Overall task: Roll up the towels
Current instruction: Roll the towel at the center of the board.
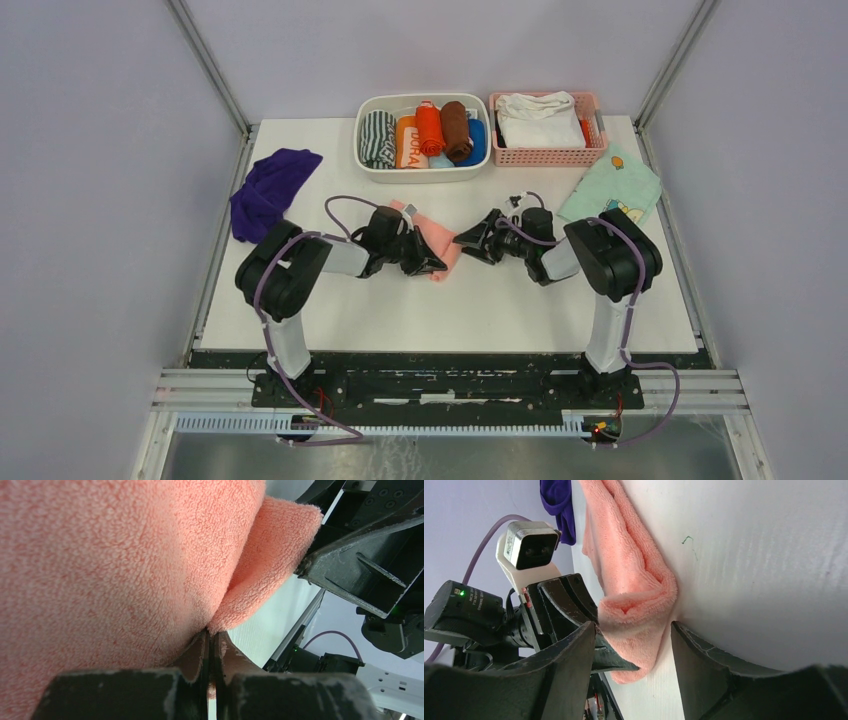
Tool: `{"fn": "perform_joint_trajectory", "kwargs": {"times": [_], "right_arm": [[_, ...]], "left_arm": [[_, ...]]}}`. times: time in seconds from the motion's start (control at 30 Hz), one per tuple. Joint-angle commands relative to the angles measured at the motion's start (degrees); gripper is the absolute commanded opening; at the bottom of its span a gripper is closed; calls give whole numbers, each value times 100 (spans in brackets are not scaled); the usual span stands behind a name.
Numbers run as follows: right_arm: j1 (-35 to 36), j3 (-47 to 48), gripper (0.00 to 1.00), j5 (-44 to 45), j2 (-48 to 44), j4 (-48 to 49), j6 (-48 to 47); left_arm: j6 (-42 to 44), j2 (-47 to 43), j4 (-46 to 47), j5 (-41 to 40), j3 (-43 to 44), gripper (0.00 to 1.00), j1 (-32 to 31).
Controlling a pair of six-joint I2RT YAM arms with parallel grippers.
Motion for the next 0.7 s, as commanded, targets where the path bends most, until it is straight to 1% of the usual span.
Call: {"fn": "perform_joint_trajectory", "kwargs": {"times": [0.0, 0.17, 0.33, 0.57, 0.67], "right_arm": [[-76, -163, 65, -163, -70, 638, -74], [-79, -131, 62, -104, 245, 602, -153], [-73, 65, 61, -115, 554, 564, -147], [-61, 154, 63, -164, 595, 582, -131], [-63, 131, 60, -88, 574, 306, -270]], "left_arm": [[-223, 149, -225, -289, -234, 4, 139], [-253, 178, -204, -244, -226, 4, 144], [-256, 248, -204, -208, -208, 4, 154], [-260, 266, -213, -205, -197, 4, 150], [-251, 221, -250, -248, -208, 4, 150]]}}
